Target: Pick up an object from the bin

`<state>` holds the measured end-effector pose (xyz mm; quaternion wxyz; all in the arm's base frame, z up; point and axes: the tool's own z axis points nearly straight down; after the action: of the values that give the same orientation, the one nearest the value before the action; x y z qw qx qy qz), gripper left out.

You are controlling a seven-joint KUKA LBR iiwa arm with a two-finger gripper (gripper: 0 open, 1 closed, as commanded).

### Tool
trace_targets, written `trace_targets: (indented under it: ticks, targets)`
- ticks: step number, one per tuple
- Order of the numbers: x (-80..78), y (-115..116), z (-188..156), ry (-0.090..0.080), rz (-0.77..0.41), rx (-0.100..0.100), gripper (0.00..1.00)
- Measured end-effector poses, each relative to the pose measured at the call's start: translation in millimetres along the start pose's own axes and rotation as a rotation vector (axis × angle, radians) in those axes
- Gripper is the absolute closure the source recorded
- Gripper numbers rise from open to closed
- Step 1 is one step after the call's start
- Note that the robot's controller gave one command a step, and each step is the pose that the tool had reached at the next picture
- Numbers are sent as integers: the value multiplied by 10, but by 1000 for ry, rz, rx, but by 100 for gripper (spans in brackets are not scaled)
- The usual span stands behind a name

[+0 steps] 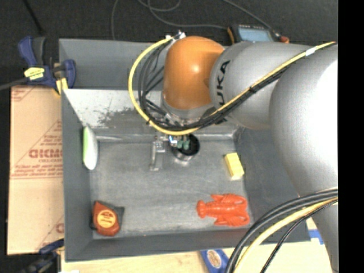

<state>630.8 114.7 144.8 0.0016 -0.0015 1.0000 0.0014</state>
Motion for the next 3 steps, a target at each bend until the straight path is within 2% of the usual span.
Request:
trace_targets:
  ticks: [1, 2, 3]
  targets:
    - [23, -266, -217, 6, -183, 1, 0]
    - [-11, -578, -565, -2, -339, 6, 0]
    - [2, -773, -596, -2, -294, 1, 0]
